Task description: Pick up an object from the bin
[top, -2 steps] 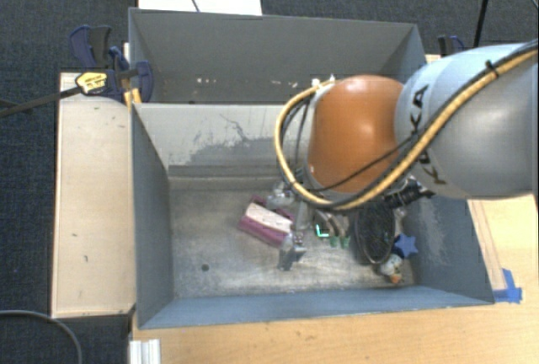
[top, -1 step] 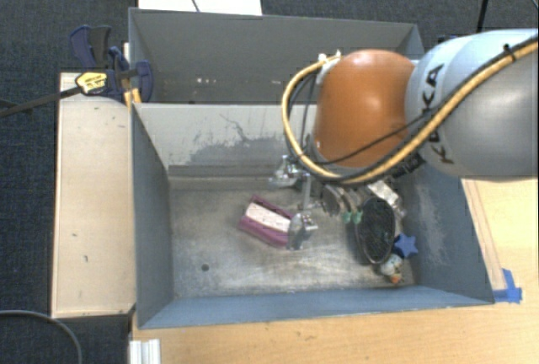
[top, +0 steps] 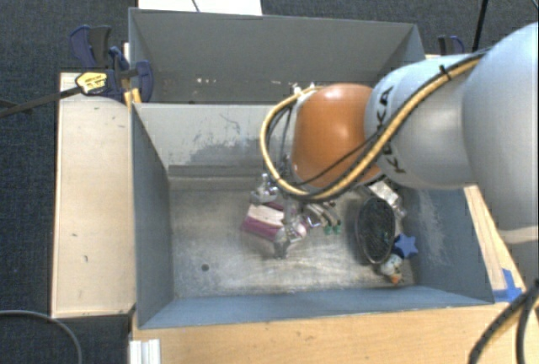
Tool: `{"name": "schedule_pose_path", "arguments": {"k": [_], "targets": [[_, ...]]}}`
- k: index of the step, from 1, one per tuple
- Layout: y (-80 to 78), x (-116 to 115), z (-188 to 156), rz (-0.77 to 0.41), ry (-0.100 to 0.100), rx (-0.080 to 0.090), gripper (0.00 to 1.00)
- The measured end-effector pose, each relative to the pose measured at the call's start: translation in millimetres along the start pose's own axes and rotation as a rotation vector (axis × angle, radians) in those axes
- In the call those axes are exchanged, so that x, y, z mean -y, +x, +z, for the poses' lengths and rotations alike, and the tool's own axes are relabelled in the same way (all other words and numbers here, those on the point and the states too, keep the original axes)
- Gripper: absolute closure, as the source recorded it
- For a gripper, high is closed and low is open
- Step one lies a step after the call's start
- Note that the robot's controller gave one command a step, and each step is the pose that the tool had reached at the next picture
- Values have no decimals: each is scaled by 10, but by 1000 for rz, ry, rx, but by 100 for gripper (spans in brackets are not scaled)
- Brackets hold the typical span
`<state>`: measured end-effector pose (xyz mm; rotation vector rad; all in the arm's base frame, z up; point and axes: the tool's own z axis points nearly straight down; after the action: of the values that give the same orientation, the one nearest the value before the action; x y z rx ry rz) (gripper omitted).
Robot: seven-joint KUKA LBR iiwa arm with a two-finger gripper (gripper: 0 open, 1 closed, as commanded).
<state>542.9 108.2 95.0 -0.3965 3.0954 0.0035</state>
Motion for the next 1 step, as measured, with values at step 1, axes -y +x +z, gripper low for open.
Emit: {"name": "schedule_pose_path", "arguments": {"k": [1], "targets": [[-17, -6, -2, 7, -2, 5, 100]]}}
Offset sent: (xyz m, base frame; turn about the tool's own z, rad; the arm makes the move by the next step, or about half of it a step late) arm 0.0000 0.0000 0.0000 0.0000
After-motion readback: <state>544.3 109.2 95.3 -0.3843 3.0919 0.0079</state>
